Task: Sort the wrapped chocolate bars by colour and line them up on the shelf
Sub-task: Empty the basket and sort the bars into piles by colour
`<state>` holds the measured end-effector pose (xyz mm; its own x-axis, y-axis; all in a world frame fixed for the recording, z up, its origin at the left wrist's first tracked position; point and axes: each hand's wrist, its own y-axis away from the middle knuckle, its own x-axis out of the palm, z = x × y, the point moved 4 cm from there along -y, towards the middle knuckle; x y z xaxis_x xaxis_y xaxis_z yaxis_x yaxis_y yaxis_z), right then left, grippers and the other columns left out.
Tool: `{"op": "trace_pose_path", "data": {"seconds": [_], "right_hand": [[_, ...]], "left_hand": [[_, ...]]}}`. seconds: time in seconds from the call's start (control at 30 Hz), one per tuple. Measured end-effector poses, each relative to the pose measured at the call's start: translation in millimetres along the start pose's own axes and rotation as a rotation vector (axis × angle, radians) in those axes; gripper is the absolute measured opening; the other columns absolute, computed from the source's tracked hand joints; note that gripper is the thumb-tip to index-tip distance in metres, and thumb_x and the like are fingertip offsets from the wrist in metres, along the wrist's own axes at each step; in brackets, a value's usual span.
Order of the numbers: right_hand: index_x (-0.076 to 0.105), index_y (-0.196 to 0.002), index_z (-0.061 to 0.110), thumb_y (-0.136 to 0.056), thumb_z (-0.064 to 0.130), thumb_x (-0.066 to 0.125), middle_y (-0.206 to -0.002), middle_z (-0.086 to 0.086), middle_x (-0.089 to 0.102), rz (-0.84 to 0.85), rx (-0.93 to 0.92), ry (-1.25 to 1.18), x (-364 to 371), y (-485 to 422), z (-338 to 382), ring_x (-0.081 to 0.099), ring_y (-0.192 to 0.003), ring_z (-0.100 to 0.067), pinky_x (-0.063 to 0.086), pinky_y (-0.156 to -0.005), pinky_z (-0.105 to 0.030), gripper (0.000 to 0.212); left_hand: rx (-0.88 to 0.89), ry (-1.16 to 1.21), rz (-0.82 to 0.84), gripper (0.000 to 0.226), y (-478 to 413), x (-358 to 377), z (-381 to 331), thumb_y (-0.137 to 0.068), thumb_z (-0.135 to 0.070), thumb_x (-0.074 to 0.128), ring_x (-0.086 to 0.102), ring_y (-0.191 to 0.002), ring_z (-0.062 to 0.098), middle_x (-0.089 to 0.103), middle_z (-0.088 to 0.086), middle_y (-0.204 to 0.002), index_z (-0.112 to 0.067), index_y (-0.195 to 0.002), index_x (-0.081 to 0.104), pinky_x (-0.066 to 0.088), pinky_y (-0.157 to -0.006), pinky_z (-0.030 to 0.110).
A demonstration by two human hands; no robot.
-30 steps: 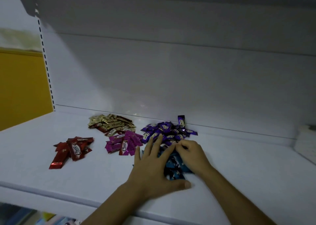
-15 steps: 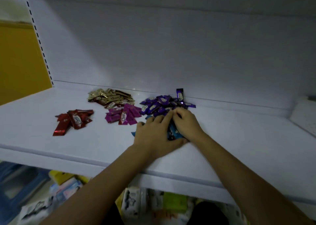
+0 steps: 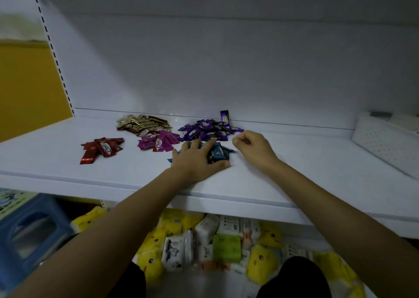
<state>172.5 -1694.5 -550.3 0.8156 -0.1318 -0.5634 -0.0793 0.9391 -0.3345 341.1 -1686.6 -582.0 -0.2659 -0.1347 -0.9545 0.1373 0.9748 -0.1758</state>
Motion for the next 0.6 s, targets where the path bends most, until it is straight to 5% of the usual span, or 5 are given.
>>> {"op": "trace_pose_path", "data": {"seconds": [0.27,0.6], "right_hand": [[0.063,-0.101,0.010,-0.094,0.027,0.055,-0.108,-0.006,0.063,-0.018,0.083,0.223,-24.0,35.8,-30.7,0.058,-0.099,-0.023,0.048,-0.088,-0.035,0.020],[0.062,-0.100,0.010,-0.097,0.033,0.047,-0.103,-0.010,0.060,-0.047,-0.066,0.532,-14.6,40.5,-22.8,0.055,-0.095,-0.026,0.048,-0.080,-0.039,0.028]], "left_hand": [[-0.011,-0.002,-0.004,0.081,3.8,-0.2,0.9,-0.081,-0.080,0.036,0.020,-0.140,0.033,0.026,0.005,-0.154,-0.043,-0.149,0.012,0.020,-0.110,0.059],[-0.014,-0.005,-0.043,0.084,1.5,3.8,5.7,-0.078,-0.083,0.035,0.024,-0.139,0.035,0.029,0.007,-0.153,-0.042,-0.148,0.015,0.019,-0.110,0.060]]}}
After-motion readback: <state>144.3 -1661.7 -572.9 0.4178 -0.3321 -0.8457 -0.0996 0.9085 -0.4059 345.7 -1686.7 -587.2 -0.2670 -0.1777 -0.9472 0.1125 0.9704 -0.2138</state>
